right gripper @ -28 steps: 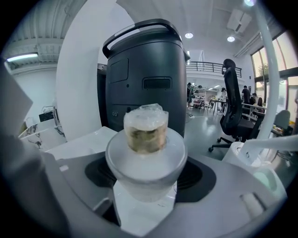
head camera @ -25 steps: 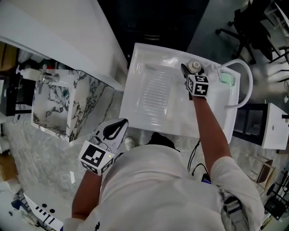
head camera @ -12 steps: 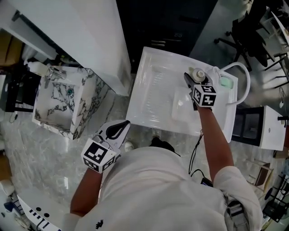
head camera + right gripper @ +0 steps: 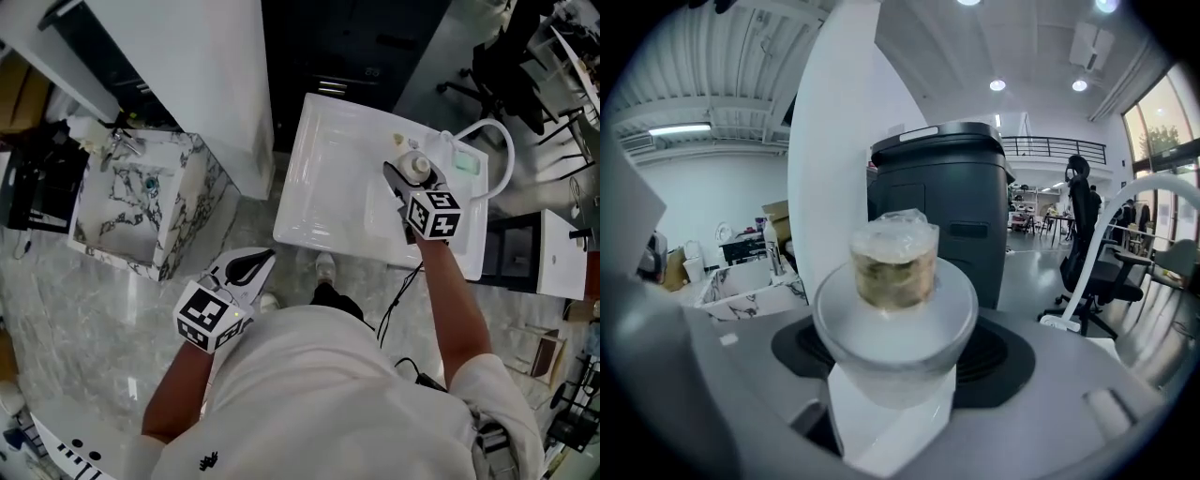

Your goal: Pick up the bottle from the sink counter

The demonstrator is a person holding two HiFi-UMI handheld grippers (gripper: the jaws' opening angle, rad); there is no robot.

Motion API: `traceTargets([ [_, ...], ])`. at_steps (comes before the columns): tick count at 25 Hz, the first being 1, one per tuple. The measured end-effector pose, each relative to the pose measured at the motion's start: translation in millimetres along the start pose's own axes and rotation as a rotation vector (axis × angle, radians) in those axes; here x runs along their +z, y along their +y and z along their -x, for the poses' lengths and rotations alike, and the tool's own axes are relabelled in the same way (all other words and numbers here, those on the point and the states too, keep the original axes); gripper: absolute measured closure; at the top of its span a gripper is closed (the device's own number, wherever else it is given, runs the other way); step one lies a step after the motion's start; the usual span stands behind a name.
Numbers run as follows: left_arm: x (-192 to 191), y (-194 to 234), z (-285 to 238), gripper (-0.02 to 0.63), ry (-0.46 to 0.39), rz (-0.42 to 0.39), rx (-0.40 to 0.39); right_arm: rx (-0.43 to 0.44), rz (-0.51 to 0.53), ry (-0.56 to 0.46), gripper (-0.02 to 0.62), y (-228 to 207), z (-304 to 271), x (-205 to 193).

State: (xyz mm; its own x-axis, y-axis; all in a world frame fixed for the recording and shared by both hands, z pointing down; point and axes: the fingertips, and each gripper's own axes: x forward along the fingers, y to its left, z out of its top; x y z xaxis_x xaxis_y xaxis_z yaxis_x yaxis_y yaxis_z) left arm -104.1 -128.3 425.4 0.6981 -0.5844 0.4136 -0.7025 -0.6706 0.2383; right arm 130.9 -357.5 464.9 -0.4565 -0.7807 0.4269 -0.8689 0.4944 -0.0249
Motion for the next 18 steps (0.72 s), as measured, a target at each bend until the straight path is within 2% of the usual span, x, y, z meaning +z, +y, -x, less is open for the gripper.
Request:
traceTargets([
  [10, -20, -22, 22, 0.600, -0.001, -0.019, -0.085, 0.030, -0.001, -0.017, 0.247, 60, 66, 11],
  [18, -34, -34, 30, 0.600, 0.001, -0.018, -0.122, 0.041, -0.003, -0.031, 0.247, 86, 99, 9],
])
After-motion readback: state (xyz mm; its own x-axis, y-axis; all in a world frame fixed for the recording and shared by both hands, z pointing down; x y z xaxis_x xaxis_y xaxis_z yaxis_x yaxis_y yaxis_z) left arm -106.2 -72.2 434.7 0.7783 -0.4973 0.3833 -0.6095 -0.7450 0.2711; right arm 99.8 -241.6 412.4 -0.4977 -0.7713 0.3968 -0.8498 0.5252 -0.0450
